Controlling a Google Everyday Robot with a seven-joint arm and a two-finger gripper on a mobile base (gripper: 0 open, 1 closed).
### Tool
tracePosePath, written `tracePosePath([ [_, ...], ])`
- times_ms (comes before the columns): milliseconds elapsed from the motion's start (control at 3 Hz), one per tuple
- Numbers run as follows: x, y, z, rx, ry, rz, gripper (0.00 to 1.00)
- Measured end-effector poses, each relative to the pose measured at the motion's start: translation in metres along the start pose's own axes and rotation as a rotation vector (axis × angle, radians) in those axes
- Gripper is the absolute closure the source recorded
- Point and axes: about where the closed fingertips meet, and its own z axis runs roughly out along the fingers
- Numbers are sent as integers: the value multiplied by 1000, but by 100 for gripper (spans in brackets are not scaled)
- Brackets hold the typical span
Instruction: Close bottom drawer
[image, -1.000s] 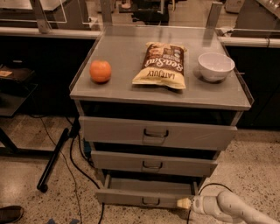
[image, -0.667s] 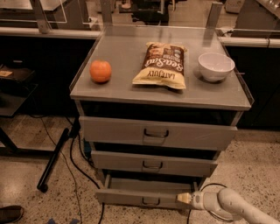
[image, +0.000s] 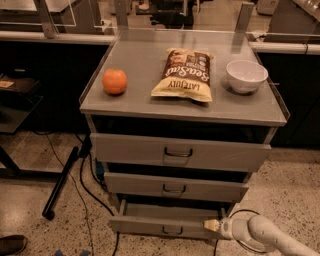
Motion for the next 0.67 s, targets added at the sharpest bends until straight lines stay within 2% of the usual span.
tracePosePath([
  [333, 28, -7, -52, 8, -2, 38, 100],
  [667, 29, -7, -54, 9, -2, 40, 100],
])
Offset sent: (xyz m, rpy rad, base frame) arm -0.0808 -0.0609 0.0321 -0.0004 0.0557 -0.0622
